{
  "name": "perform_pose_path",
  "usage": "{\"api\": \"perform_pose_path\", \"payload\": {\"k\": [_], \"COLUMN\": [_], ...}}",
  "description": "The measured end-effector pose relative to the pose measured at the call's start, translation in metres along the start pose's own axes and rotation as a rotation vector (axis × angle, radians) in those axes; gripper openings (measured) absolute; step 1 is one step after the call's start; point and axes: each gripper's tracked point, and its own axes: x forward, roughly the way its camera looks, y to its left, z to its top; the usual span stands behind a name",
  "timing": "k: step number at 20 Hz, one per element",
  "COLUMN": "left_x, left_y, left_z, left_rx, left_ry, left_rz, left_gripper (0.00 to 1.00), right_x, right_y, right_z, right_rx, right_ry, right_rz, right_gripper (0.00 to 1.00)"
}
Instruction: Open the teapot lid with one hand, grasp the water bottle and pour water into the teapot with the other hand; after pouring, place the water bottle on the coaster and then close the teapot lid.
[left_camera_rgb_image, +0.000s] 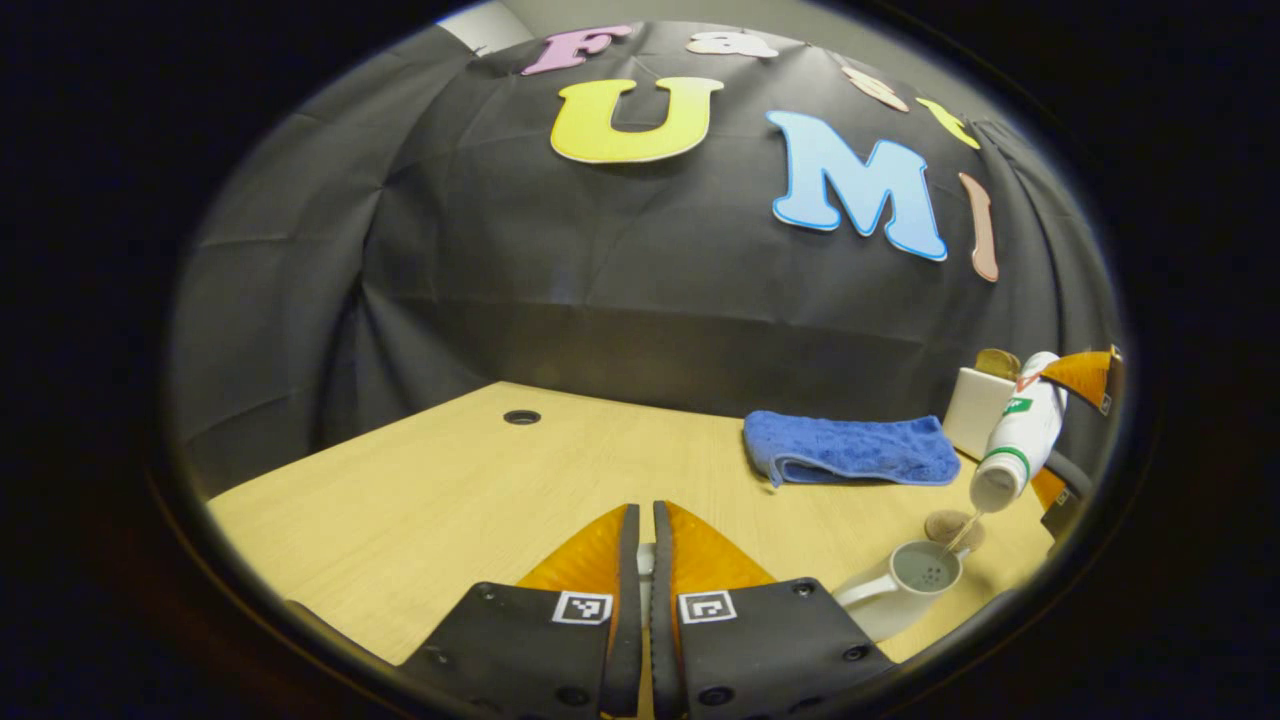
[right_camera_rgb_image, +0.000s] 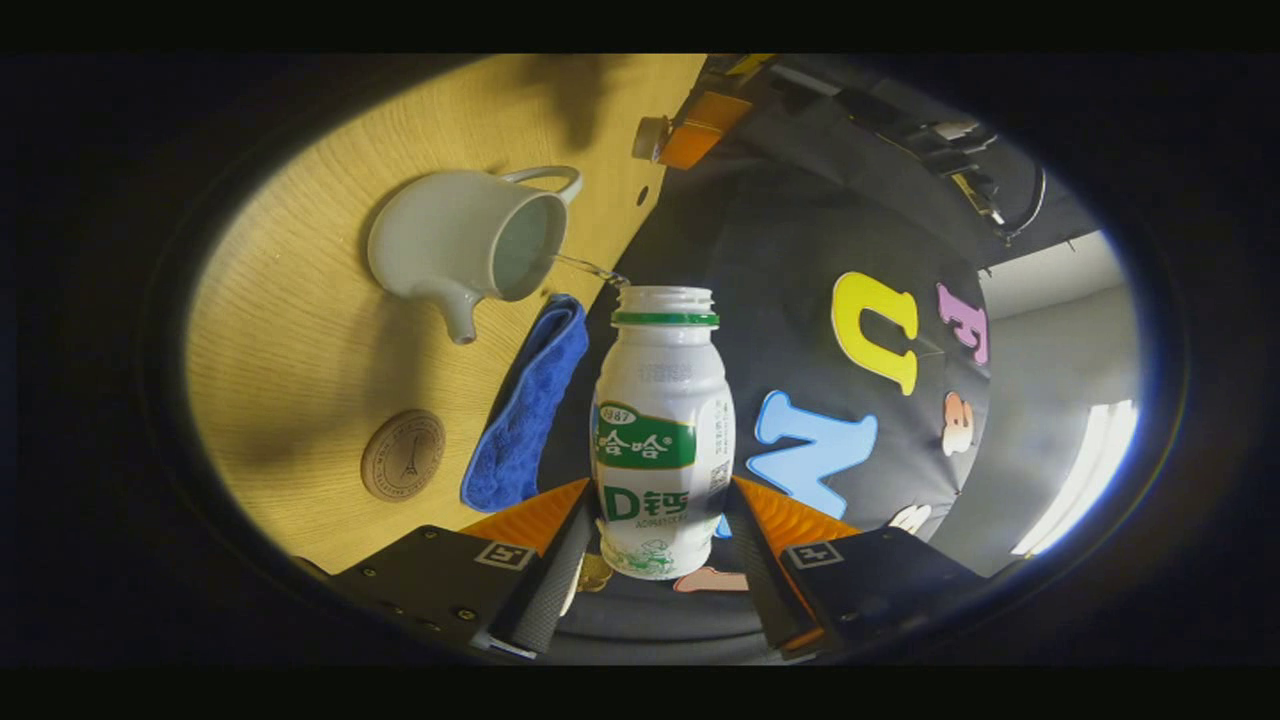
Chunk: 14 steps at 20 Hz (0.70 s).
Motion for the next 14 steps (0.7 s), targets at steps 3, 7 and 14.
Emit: {"api": "perform_pose_path", "payload": {"k": [3,7,14], "left_x": [-0.0001,0.0002,-0.0002], "left_y": [0.0002,-0.0004,-0.0009], "left_z": [0.0006,-0.0001,-0.0001], "left_rx": [0.001,0.005,0.011], "left_ry": [0.004,0.01,0.017], "left_rz": [-0.002,-0.006,-0.009], "left_gripper": [0.14,0.14,0.11], "right_x": [-0.0002,0.0004,0.0026], "right_y": [-0.0018,-0.005,-0.0077], "right_z": [-0.0002,0.0,0.0023], "right_rx": [-0.013,-0.036,-0.077], "right_ry": [-0.003,-0.01,-0.025], "right_rz": [-0.003,-0.01,-0.015], "right_gripper": [0.76,0.76,0.76]}}
